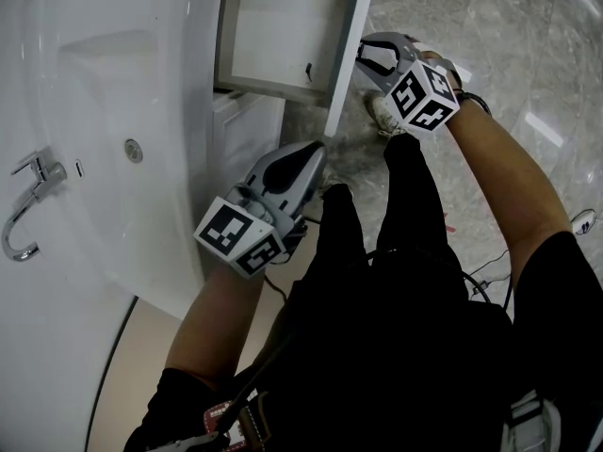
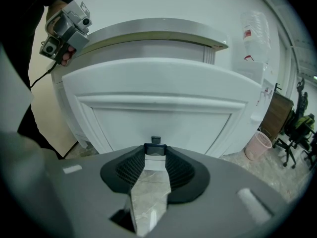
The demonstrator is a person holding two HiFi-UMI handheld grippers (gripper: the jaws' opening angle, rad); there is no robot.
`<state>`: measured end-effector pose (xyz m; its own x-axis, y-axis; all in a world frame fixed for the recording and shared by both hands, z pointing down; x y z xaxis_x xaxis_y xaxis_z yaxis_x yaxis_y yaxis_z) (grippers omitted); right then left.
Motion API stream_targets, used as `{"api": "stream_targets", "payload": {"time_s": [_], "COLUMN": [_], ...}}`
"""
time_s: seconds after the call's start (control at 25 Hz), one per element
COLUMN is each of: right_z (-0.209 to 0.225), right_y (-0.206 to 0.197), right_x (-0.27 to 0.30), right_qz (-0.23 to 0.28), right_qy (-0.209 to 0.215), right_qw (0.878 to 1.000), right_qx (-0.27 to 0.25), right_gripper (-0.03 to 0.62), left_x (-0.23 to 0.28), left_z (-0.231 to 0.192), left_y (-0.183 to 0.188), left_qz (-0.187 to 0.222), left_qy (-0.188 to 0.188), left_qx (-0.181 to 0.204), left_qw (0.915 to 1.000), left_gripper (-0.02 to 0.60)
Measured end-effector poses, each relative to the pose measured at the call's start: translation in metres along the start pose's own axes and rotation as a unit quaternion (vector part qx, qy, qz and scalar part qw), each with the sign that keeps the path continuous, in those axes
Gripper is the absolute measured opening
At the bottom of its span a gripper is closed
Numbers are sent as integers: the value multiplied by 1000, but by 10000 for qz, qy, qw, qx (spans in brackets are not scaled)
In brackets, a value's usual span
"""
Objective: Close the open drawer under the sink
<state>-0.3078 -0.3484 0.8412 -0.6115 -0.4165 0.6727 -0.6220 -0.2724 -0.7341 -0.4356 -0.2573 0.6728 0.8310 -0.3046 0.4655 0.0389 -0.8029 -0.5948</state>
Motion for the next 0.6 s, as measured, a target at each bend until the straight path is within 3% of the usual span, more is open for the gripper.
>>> {"api": "stream_targets", "payload": {"time_s": [0.6], "right_z": [-1], "right_y": [23], "right_x": [24], "right_qz": [32], "right_qy": [43], "right_qw": [10000], "right_qx": [-41], "right_gripper": [126], "left_x": [-17], "left_z": [-13], "left_y": [-7], "left_qz": [87], "left_qy": [61], "left_qx": [-122], "left_qw": [9999], "left_gripper": [-2]}}
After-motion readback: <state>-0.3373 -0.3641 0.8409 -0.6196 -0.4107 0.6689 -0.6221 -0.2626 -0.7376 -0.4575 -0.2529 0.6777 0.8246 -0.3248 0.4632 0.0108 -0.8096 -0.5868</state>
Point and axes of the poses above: the fingertips, and each gripper's own axes: x forward along the fingers, z to its right, y out of its top, the point moved 5 cm from there along -x, backward along the fingers, and after that the axes turned 6 degrees about -y, right-handed, at the moved point
